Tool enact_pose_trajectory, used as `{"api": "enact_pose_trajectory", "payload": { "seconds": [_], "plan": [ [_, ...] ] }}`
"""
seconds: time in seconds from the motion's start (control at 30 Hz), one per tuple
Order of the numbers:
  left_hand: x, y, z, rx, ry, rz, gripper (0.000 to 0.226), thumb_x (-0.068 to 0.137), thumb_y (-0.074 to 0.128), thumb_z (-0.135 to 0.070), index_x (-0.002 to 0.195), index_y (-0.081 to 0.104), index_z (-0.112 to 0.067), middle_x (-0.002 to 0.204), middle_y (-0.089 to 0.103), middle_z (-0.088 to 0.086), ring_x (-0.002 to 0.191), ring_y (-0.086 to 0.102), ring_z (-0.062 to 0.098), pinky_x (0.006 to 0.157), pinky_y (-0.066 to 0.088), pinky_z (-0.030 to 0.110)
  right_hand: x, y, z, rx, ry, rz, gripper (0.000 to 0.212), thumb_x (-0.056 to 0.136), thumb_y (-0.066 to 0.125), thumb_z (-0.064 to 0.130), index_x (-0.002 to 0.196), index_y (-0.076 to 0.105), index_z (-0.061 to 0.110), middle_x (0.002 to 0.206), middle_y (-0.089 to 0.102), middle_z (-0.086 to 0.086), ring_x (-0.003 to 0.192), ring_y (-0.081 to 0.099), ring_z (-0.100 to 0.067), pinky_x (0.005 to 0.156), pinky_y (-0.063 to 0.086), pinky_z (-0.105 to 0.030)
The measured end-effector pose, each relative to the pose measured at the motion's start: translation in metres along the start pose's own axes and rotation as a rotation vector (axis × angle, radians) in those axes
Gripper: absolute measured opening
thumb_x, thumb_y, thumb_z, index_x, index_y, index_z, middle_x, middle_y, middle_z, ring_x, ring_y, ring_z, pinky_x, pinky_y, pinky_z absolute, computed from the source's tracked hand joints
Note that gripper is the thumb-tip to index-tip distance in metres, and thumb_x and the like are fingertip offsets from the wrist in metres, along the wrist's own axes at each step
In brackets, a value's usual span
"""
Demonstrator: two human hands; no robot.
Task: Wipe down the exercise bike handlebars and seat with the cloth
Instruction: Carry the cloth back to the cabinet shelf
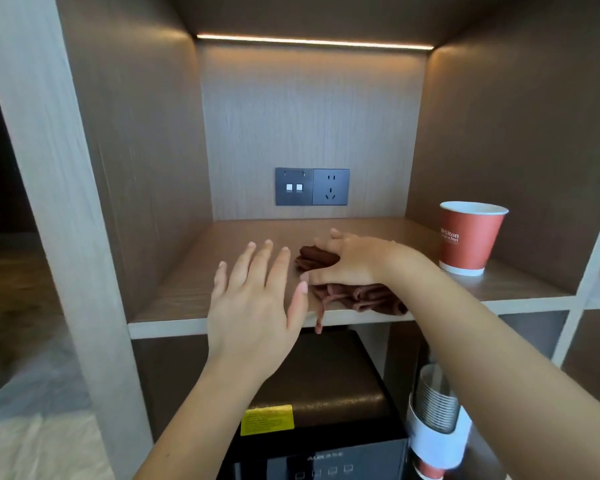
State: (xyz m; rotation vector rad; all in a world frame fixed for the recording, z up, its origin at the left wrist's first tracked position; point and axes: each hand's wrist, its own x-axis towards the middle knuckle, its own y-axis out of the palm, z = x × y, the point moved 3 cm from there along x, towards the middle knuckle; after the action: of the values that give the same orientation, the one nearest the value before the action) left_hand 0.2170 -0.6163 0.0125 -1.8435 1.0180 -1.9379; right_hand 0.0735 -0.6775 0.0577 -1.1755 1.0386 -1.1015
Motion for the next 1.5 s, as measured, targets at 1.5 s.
{"api": "enact_pose_trajectory", "payload": {
  "seconds": [1.5],
  "plan": [
    [0.0, 0.009, 0.0, 0.081, 0.006, 0.148, 0.085, 0.068, -0.029, -0.065, 0.142, -0.004, -0.031, 0.154, 0.004, -0.002, 0.14, -0.003, 0.018, 0.111, 0.004, 0.044, -0.013, 0.025, -0.027, 0.039, -0.236, -0.151, 0.062, 0.087, 0.026, 0.066, 0.137, -0.008, 0.054, 0.152, -0.016, 0.022, 0.141, -0.023, -0.019, 0.103, -0.025, -0.057]
  ]
}}
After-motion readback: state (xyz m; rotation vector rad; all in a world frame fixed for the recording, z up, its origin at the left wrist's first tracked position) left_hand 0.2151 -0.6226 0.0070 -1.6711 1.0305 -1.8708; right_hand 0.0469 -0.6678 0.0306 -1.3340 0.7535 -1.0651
